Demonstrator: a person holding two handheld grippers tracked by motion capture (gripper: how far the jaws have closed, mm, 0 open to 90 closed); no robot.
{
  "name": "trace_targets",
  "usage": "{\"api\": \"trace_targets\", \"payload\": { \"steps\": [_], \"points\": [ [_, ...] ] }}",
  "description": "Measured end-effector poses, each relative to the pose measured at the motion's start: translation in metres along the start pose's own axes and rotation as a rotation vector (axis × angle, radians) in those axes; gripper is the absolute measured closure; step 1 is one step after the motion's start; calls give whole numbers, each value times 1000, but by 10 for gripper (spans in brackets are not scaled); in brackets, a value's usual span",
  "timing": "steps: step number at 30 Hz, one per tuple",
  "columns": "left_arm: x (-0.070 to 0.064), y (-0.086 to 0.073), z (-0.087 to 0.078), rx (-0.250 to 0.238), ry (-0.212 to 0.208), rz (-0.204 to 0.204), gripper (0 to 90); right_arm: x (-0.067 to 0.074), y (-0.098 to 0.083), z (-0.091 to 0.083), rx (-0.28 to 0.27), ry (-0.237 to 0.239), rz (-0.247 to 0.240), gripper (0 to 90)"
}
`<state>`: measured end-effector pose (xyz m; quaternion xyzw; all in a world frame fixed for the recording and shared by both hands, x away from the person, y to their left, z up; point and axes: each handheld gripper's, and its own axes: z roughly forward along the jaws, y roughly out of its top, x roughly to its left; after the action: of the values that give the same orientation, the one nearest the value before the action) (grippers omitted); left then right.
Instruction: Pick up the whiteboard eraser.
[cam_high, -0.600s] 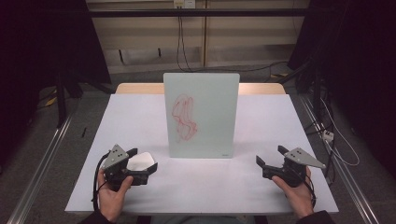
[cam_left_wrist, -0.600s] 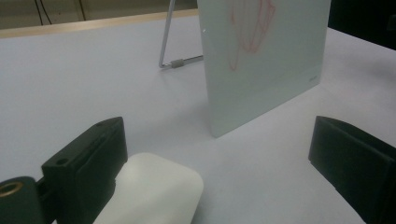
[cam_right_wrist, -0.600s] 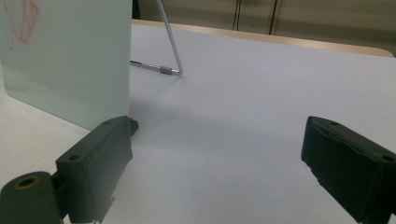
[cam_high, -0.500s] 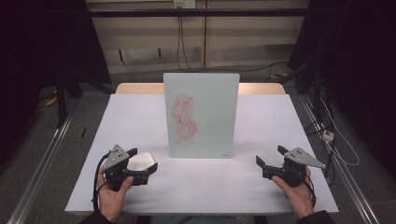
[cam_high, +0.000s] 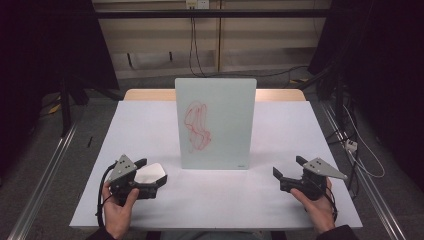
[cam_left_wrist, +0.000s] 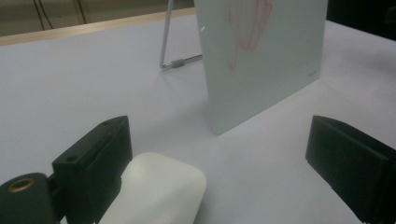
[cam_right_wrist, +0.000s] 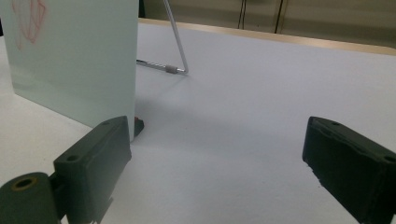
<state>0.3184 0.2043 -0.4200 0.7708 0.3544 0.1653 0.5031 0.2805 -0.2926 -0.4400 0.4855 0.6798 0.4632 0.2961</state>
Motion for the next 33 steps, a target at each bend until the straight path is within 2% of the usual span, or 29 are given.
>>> {"api": "trace_targets", "payload": {
  "steps": [3, 4, 5, 7, 8, 12, 14, 18, 20, 22, 24, 27, 31, 33],
  "points": [
    [2, 2, -2, -1, -26, 3, 66, 1, 0, 0, -2, 2, 0, 78],
    [3, 4, -3, -13, -46, -1, 64, 1, 0, 0, 0, 3, -1, 78],
    [3, 4, -3, -13, -46, -1, 66, 1, 0, 0, -3, 6, 0, 78],
    [5, 5, -5, -21, -69, -15, 67, 1, 0, 0, -1, 4, 1, 79],
    [7, 7, -7, -22, -72, 1, 67, 1, 0, 0, -1, 5, 2, 79],
    [9, 10, -10, -38, -93, 5, 65, 0, 0, 0, 4, 3, 8, 80],
    [10, 12, -11, -29, -82, 11, 65, -1, 0, 0, 2, 1, 4, 82],
    [12, 15, -10, -2, -88, 19, 66, 0, 0, 0, 6, 2, -1, 83],
    [13, 17, -10, 12, -81, 36, 67, 1, 0, 0, 8, 3, 4, 83],
    [16, 18, -10, 15, -106, 31, 68, 0, 0, 0, 7, 3, 10, 82],
    [18, 20, -9, 20, -109, 17, 68, 0, 0, 0, 7, 7, 10, 82],
    [21, 24, -8, 42, -115, 32, 69, 0, 0, 0, 7, 9, 8, 82],
    [25, 27, -8, 83, -108, 78, 68, 1, 0, 1, 9, 14, 8, 82],
    [28, 27, -8, 101, -97, 74, 66, 1, 0, 0, 11, 11, 12, 82]
  ]
}}
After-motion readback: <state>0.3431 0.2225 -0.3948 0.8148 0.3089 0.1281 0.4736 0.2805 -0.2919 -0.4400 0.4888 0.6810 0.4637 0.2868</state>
